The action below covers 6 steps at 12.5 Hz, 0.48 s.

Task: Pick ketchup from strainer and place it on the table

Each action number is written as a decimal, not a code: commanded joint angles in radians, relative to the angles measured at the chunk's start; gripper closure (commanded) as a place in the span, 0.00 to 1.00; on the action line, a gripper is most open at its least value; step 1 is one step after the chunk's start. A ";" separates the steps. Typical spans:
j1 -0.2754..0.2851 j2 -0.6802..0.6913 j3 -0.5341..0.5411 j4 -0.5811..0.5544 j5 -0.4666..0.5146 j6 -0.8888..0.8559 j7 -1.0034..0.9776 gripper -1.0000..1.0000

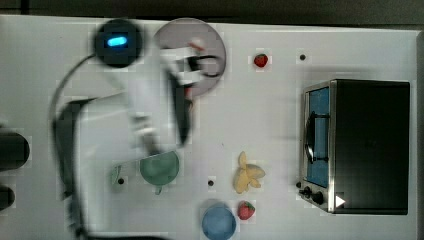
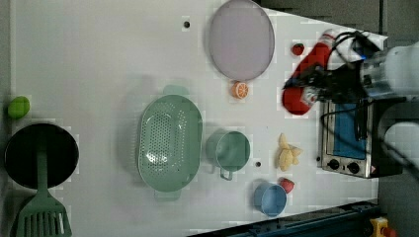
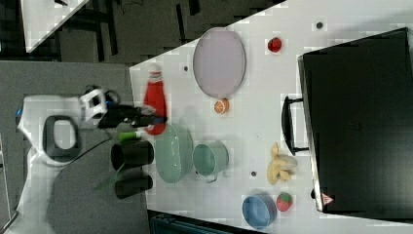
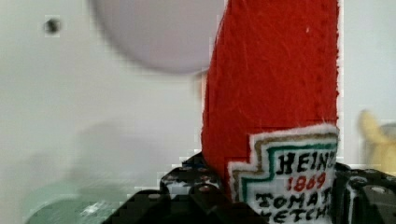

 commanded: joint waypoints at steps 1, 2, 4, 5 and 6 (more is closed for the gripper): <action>-0.034 -0.026 -0.086 -0.004 0.004 -0.005 -0.247 0.40; -0.035 -0.026 -0.120 -0.017 0.004 0.001 -0.278 0.40; -0.037 -0.026 -0.172 -0.067 0.004 0.051 -0.312 0.40; -0.037 -0.026 -0.190 -0.109 0.004 0.104 -0.313 0.40; -0.037 -0.025 -0.203 -0.161 0.004 0.175 -0.313 0.40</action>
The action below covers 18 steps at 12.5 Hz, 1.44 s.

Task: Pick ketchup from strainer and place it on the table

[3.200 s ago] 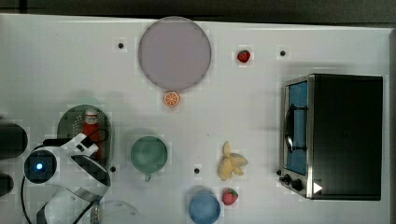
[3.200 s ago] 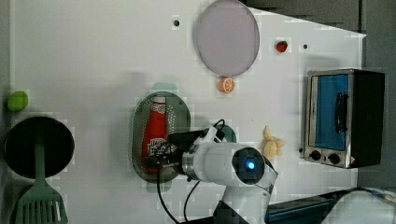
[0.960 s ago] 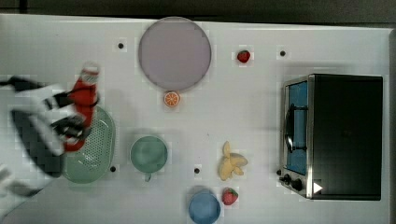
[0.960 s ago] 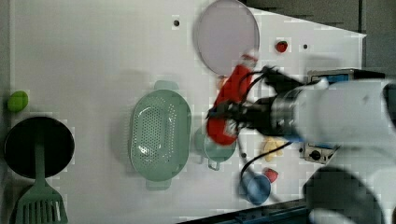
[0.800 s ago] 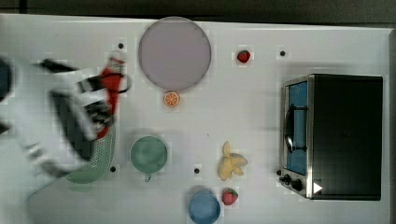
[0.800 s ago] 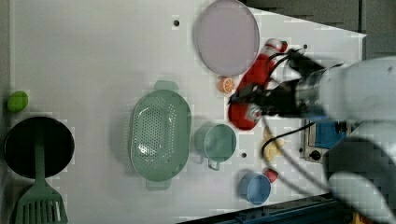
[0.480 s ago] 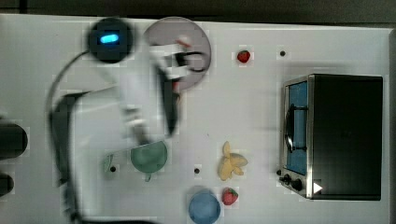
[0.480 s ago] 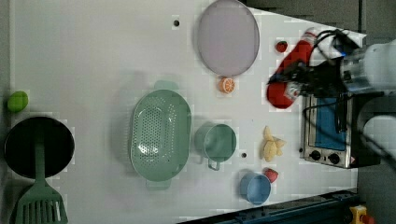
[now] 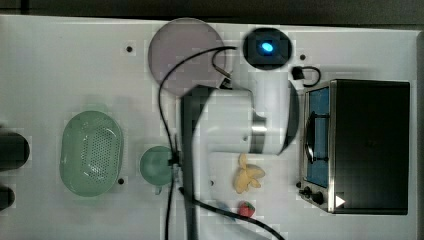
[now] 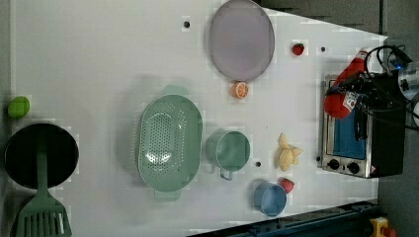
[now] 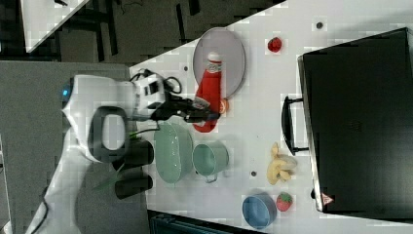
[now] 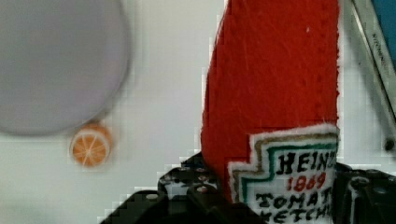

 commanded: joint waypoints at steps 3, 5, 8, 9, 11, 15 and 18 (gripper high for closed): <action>0.039 -0.006 0.008 -0.241 0.012 0.313 -0.086 0.40; 0.039 0.038 0.004 -0.309 0.012 0.405 -0.087 0.40; 0.039 0.126 -0.003 -0.350 0.012 0.517 -0.087 0.17; 0.039 0.144 -0.003 -0.354 0.012 0.549 -0.086 0.06; 0.039 0.131 0.002 -0.351 0.012 0.549 -0.086 0.00; 0.040 -0.031 0.013 -0.302 0.019 0.511 -0.082 0.00; 0.040 -0.150 0.018 -0.203 0.021 0.297 -0.037 0.00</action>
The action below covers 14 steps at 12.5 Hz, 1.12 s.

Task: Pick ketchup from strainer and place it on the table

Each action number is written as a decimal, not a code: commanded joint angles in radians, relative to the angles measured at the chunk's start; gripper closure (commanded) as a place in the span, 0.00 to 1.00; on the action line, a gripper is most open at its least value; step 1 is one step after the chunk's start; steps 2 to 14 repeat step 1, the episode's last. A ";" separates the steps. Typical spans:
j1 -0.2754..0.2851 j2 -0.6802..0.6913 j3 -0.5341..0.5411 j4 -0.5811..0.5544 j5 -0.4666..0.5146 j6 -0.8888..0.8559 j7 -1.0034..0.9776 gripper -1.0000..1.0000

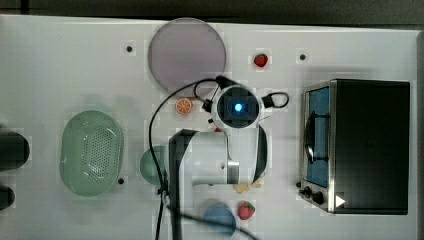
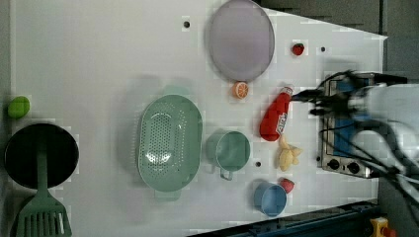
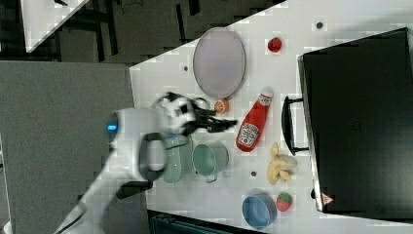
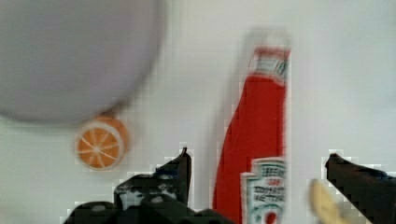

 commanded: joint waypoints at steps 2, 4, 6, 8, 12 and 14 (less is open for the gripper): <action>0.005 -0.126 0.010 0.152 0.006 -0.200 0.047 0.00; 0.005 -0.126 0.010 0.152 0.006 -0.200 0.047 0.00; 0.005 -0.126 0.010 0.152 0.006 -0.200 0.047 0.00; 0.005 -0.126 0.010 0.152 0.006 -0.200 0.047 0.00; 0.005 -0.126 0.010 0.152 0.006 -0.200 0.047 0.00; 0.005 -0.126 0.010 0.152 0.006 -0.200 0.047 0.00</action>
